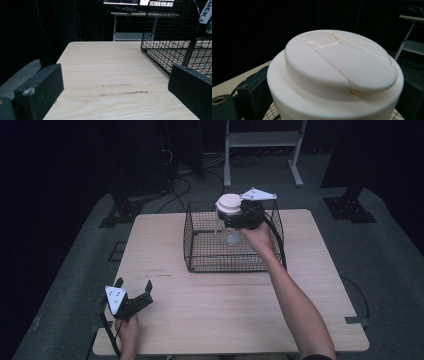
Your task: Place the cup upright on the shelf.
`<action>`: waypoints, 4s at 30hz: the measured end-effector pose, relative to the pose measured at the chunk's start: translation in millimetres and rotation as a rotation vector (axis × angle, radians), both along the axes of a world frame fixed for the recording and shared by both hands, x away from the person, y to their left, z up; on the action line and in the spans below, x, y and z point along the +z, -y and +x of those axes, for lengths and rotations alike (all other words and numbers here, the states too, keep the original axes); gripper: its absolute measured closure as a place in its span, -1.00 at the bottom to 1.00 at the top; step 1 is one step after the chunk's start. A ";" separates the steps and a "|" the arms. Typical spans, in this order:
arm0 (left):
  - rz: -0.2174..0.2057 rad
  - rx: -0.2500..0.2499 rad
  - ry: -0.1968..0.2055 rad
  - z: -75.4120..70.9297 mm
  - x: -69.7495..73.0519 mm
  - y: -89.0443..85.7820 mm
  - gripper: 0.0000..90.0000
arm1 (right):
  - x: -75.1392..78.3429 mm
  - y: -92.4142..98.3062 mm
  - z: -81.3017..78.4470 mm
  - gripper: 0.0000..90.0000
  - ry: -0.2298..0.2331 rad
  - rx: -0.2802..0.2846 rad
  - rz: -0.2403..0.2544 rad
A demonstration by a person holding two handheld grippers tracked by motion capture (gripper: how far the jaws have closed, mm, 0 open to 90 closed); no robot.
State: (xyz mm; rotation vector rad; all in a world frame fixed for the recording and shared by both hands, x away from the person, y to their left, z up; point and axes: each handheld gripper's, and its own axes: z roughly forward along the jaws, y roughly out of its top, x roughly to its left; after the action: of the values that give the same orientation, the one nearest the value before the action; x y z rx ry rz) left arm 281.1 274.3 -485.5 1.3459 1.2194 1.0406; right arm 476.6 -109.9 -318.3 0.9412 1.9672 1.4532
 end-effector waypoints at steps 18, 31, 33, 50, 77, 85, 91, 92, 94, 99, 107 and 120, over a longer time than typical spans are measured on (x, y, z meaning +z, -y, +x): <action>-0.006 -0.002 0.003 0.2 -0.1 -0.3 -1.00 | -24.5 -5.2 19.3 -0.90 -0.047 -0.002 -0.011; -0.006 -0.004 0.005 0.0 0.1 -0.5 -1.00 | -40.4 -8.9 29.7 -0.90 -0.081 -0.001 -0.029; -0.007 -0.004 0.004 0.0 0.1 -0.5 -1.00 | -43.2 -8.8 31.6 -0.90 -0.088 -0.001 -0.031; -0.011 -0.004 0.007 0.1 0.1 -0.6 -1.00 | -59.7 -11.4 42.5 -0.90 -0.121 0.000 -0.052; -0.006 -0.007 0.008 -0.1 0.0 0.0 -1.00 | -62.6 -3.9 38.7 -0.91 -0.140 0.027 -0.073; -0.005 -0.006 0.006 -0.1 0.0 -0.2 -1.00 | -63.2 -1.2 38.4 -0.90 -0.142 0.027 -0.066; -0.004 -0.004 0.006 -0.1 0.0 0.0 -1.00 | -63.9 1.5 37.8 -0.91 -0.142 0.030 -0.059; -0.002 -0.004 0.005 0.0 0.0 -0.1 -1.00 | -63.9 1.9 37.5 -0.91 -0.140 0.031 -0.060; -0.003 -0.001 0.007 0.2 0.0 0.1 -1.00 | -63.5 2.4 36.9 -0.91 -0.142 0.033 -0.063; 0.001 -0.001 0.006 -0.2 0.1 0.3 -1.00 | -63.3 4.6 36.0 -0.91 -0.145 0.034 -0.058; 0.004 -0.002 0.006 -0.4 0.0 0.7 -1.00 | -63.3 2.8 34.9 -0.91 -0.140 0.028 -0.065; 0.004 -0.004 0.006 -0.5 0.2 0.6 -1.00 | -53.8 7.5 30.1 -1.00 -0.116 0.017 -0.026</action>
State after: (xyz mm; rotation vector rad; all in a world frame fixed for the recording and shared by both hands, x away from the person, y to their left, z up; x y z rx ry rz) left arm 280.6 273.6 -485.3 1.3471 1.2104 1.0446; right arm 506.7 -117.4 -372.1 1.0207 2.0770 1.4079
